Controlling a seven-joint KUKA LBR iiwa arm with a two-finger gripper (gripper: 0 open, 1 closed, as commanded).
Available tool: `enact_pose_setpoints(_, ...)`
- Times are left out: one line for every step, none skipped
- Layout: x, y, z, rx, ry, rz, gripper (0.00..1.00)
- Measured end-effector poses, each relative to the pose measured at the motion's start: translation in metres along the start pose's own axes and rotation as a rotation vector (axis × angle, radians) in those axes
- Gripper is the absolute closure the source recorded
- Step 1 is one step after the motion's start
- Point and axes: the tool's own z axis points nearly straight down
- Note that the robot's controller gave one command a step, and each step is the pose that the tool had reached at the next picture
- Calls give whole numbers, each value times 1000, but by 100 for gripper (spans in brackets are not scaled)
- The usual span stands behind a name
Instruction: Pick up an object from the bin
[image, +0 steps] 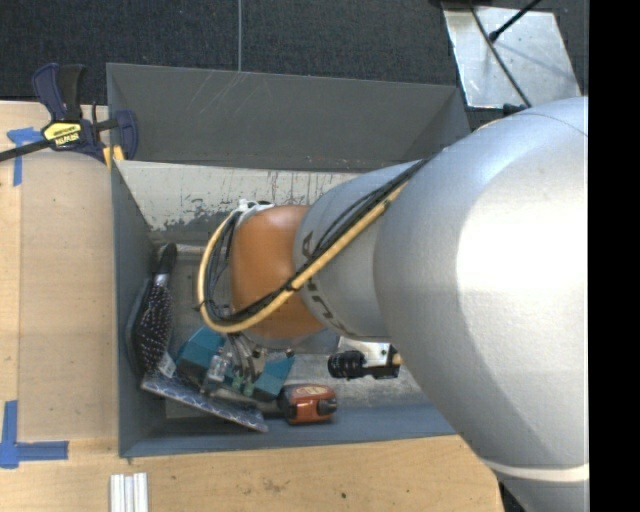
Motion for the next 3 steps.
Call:
enact_pose_setpoints(0,-2,-19,7,5,1,100)
enact_pose_setpoints(0,-2,-34,7,5,1,100)
enact_pose_setpoints(0,-2,-46,8,6,1,100)
